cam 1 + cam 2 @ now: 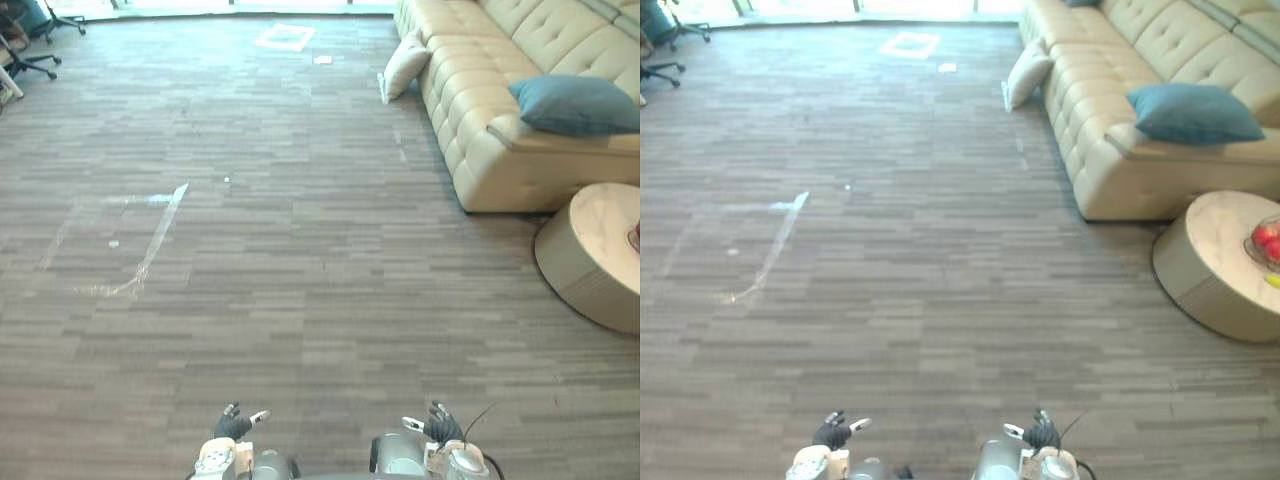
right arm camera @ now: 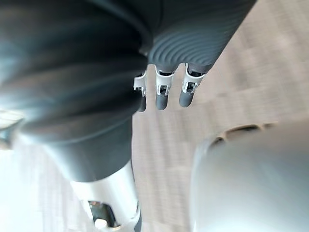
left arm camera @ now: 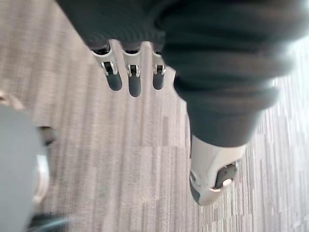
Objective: Pick up cushions and gather them together orderly.
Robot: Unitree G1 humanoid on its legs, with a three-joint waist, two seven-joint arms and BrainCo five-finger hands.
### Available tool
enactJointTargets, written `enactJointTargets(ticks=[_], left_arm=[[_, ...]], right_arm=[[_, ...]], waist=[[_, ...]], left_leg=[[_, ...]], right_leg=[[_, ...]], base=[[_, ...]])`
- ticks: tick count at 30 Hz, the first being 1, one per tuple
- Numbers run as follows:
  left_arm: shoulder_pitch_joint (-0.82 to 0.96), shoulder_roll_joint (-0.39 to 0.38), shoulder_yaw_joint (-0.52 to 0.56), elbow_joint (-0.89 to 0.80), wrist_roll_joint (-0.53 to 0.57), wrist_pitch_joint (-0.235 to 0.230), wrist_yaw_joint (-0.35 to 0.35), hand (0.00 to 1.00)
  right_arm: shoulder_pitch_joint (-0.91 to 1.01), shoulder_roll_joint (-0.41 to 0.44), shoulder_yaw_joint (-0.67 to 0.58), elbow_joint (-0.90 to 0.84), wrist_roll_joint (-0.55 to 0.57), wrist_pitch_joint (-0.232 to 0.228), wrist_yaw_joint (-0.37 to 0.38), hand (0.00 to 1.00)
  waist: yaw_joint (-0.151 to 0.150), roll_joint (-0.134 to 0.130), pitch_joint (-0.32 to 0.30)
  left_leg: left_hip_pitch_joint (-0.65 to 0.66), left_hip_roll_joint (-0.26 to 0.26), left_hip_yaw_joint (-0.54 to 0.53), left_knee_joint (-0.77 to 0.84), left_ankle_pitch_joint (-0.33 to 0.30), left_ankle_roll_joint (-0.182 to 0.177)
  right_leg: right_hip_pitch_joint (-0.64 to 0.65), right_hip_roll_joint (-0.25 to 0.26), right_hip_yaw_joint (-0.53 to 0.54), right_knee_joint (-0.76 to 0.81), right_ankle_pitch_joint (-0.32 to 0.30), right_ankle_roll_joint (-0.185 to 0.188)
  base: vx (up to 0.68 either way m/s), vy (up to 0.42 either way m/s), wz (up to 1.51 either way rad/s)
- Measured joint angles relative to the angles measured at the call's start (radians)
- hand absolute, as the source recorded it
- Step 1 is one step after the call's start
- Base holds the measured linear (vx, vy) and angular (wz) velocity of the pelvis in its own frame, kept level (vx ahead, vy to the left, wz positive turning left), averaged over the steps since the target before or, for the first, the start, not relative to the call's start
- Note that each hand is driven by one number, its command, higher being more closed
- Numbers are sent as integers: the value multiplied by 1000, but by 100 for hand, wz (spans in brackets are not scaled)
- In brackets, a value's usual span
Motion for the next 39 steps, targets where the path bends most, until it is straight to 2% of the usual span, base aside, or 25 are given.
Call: enactJointTargets(ticks=[1, 2, 3, 4, 5, 7, 8, 11, 14, 16, 17, 19, 20, 22, 23, 25, 26, 28, 29, 31, 32, 34, 35, 38, 39], left_arm=[[6, -1, 1, 2, 2, 0, 0, 0], [11, -10, 5, 5, 2, 1, 0, 0], [8, -31, 8, 14, 2, 2, 1, 0], [8, -47, 15, 14, 3, -1, -6, 0], [7, -69, 36, 15, 4, 1, -6, 0], [9, -78, 82, 9, 14, 0, -5, 0], [12, -88, 124, -12, 19, 0, -6, 0], [19, -78, 142, -44, 19, 1, -6, 0], [15, -61, 139, -62, 16, -3, -7, 0], [16, -46, 135, -68, 9, -4, -7, 0], [25, -44, 115, -68, -6, -6, 0, 0], [28, -36, 108, -68, -20, -8, 0, 0], [25, -18, 99, -67, -18, -7, -1, 0], [17, 3, 96, -57, -10, -3, -3, 0], [15, 29, 90, -41, -5, -2, -4, 0], [12, 37, 91, -32, -5, 1, -1, 0], [20, 34, 88, -18, 0, 5, -1, 0], [30, 22, 59, -17, 0, 6, -1, 0], [28, 15, 34, -12, 0, 6, -2, 0], [17, 7, 18, -1, 0, 6, -7, 0], [7, 4, 9, 0, -1, 6, -8, 0], [1, -3, 2, -1, 0, 3, -9, 0], [4, -34, 6, 8, 0, 5, -7, 0], [9, -76, 23, 7, 4, 4, -11, 0], [7, -92, 60, 0, 20, 2, -9, 0]], right_arm=[[37, -5, -1, 14, 1, 16, -2, 0], [48, -4, -8, 16, 1, 16, -2, 0], [43, -11, -26, 19, 1, 17, -3, 0], [35, -20, -38, 17, 0, 22, -4, 0], [44, -28, -66, 21, 1, 33, -4, 0], [55, -13, -63, 19, 1, 39, -5, 0], [61, -16, -63, 5, 1, 40, -5, 0], [63, 8, -61, 5, 10, 39, -6, 0], [51, 10, -59, 17, 10, 40, -7, 0], [28, 13, -63, 27, 8, 40, -8, 0], [20, 5, -60, 41, 7, 33, -15, 0], [19, 9, -49, 50, 5, 34, -22, 0], [33, 33, -45, 55, -1, 35, -23, 0], [49, 57, -41, 53, 1, 32, -22, 0], [53, 64, -47, 64, -1, 34, -24, 0], [55, 67, -41, 70, -1, 34, -22, 0], [44, 58, -39, 78, -1, 32, -20, 0], [42, 40, -27, 57, -1, 28, -13, 0], [39, 25, -21, 36, -1, 14, -8, 0], [35, 10, -21, 17, -1, 11, -3, 0], [37, 5, -21, 11, -1, 12, -3, 0], [58, 9, -22, 10, 0, 20, -4, 0], [65, 0, -35, 29, 0, 29, -5, 0], [48, 0, -97, 15, -2, 39, -5, 0], [67, 6, -108, 1, -2, 39, -3, 0]], waist=[[-3, -26, -9], [-9, -25, -15], [-7, 11, -12], [0, 29, -16], [-11, 26, -7], [-8, 33, -6], [-7, 48, -3], [8, 23, -7], [19, 9, -5], [29, -1, 1], [48, 15, -3], [67, 8, -7], [65, -21, -27], [45, -68, -37], [45, -115, -34], [42, -128, -30], [42, -116, -22], [38, -84, -24], [27, -52, -19], [8, -27, -17], [0, -23, -14], [-6, -37, -16], [-20, -7, -14], [-13, 13, -6], [-15, 21, -1]], left_leg=[[84, -19, -23, -24, -6, -74], [105, -9, -38, -22, -10, -93], [117, 13, -37, -13, -7, -103], [99, 36, -46, 47, 30, -163], [63, 46, -91, 234, 136, -194], [-20, 110, -99, 490, 258, -194], [-146, 224, -53, 838, 224, -167], [-312, 294, 48, 974, 91, -99], [-459, 228, 114, 690, 12, -95], [-510, 141, 100, 375, 48, -117], [-549, 111, 43, 101, 161, -160], [-575, 110, 15, 158, 248, -118], [-592, 72, -4, 219, 225, -60], [-579, 20, -9, 246, 175, -20], [-513, -24, 5, 263, 99, -10], [-439, -48, 2, 242, 51, -6], [-321, -58, -2, 196, 10, -10], [-177, -52, -1, 101, -11, -22], [-89, -33, 1, 37, -11, -23], [-36, -9, 5, 9, -11, -23], [-12, 1, 5, 9, -11, -23], [49, -12, 0, -23, -12, -25], [121, 3, -12, -60, -4, -50], [139, 6, -46, 21, 125, -146], [75, 62, -83, 275, 183, -184]], right_leg=[[12, 18, 36, -316, 287, -21], [14, 23, 65, -289, 360, -68], [0, 39, 61, -220, 303, -83], [-33, 30, 83, -106, 224, -87], [-5, -1, 72, 23, 101, -87], [85, 6, 58, 10, 34, -88], [199, 46, 48, -35, -14, -95], [362, 76, 50, -151, -62, -94], [498, 76, 71, -288, -59, -74], [557, 51, 105, -346, -59, -41], [603, 52, 158, -417, -73, -16], [640, 48, 192, -443, -91, 6], [636, 5, 205, -394, -96, 7], [564, -56, 212, -198, -77, 33], [455, -109, 261, 113, 27, 108], [383, -129, 290, 306, 219, 148], [303, -140, 284, 498, 171, 108], [209, -109, 221, 568, 60, 43], [136, -72, 163, 529, -15, -5], [50, -31, 90, 386, -60, -17], [6, -15, 54, 216, -42, -9], [-9, -2, 15, -208, 133, 11], [6, 24, 40, -197, 294, -72], [-23, -6, 72, 34, 121, -77], [47, -7, 52, 64, 28, -77]], base=[[946, -183, 64], [807, -155, 49], [620, -115, 4], [687, -182, 5], [826, -236, 15], [653, -197, 13], [593, -134, -4], [585, -105, -6], [501, 20, -20], [570, 133, -80], [558, 266, -103], [671, 324, -78], [562, 241, -15], [760, 296, 25], [808, 290, 37], [649, 185, 18], [620, 129, 1], [694, 115, -11], [788, 78, 4], [530, 0, 25], [534, -107, 45], [859, -189, 62], [765, -142, 31], [676, -174, 3], [590, -231, 18]])
